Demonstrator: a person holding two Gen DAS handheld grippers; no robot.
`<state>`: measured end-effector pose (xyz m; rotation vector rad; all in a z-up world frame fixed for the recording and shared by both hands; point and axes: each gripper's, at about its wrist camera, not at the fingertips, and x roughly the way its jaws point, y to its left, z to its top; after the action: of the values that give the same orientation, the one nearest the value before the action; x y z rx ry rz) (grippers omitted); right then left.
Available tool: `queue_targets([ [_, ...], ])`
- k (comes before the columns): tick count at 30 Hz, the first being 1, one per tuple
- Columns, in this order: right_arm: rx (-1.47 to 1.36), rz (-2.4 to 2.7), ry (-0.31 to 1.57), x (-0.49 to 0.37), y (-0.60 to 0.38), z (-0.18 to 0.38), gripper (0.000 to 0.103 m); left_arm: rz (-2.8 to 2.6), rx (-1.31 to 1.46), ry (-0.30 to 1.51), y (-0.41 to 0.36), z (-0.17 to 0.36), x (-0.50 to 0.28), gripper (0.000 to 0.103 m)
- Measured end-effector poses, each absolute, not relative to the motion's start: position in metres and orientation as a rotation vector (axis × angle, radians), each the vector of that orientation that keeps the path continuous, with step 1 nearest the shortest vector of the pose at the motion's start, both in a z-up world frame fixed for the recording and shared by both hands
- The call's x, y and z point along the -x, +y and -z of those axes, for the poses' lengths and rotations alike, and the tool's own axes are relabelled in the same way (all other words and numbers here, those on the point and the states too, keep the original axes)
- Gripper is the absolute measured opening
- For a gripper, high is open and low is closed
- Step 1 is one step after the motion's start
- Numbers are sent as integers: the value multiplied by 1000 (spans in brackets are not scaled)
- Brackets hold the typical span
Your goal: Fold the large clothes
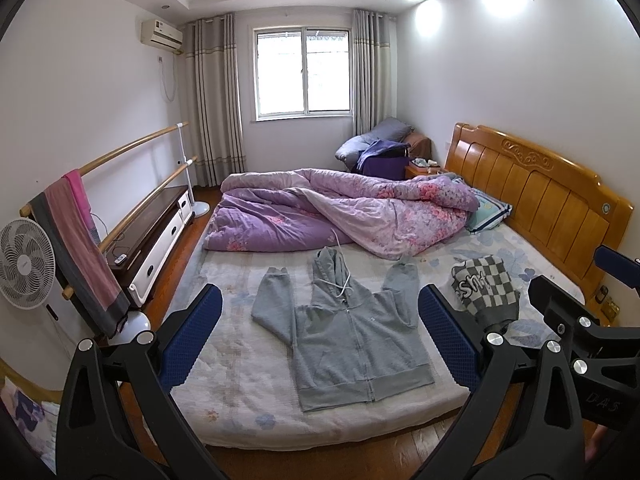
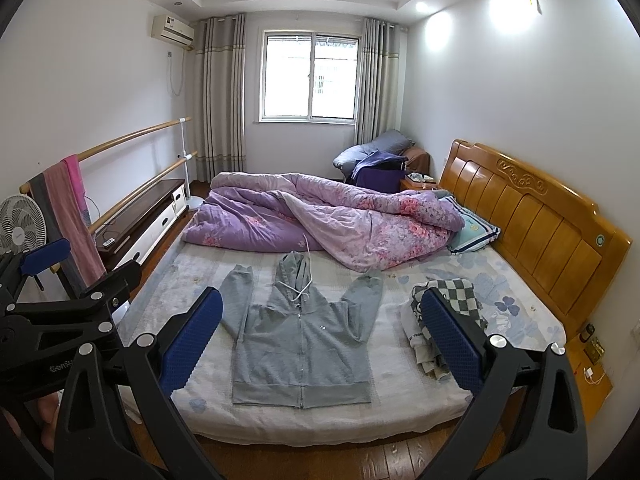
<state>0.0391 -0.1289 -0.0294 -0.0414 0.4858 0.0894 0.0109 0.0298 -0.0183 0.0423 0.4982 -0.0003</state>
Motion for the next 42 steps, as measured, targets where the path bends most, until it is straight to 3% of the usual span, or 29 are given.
queue_targets([
  [17, 43, -134, 540, -128, -127, 62, 96, -48, -43, 572, 39, 46, -100, 98],
  [31, 50, -222, 552, -277, -148, 82, 96, -137, -19, 607, 20, 68, -257, 98],
  [42, 57, -182, 668, -368, -118, 129, 96, -106, -17, 716, 55, 125, -370, 98],
])
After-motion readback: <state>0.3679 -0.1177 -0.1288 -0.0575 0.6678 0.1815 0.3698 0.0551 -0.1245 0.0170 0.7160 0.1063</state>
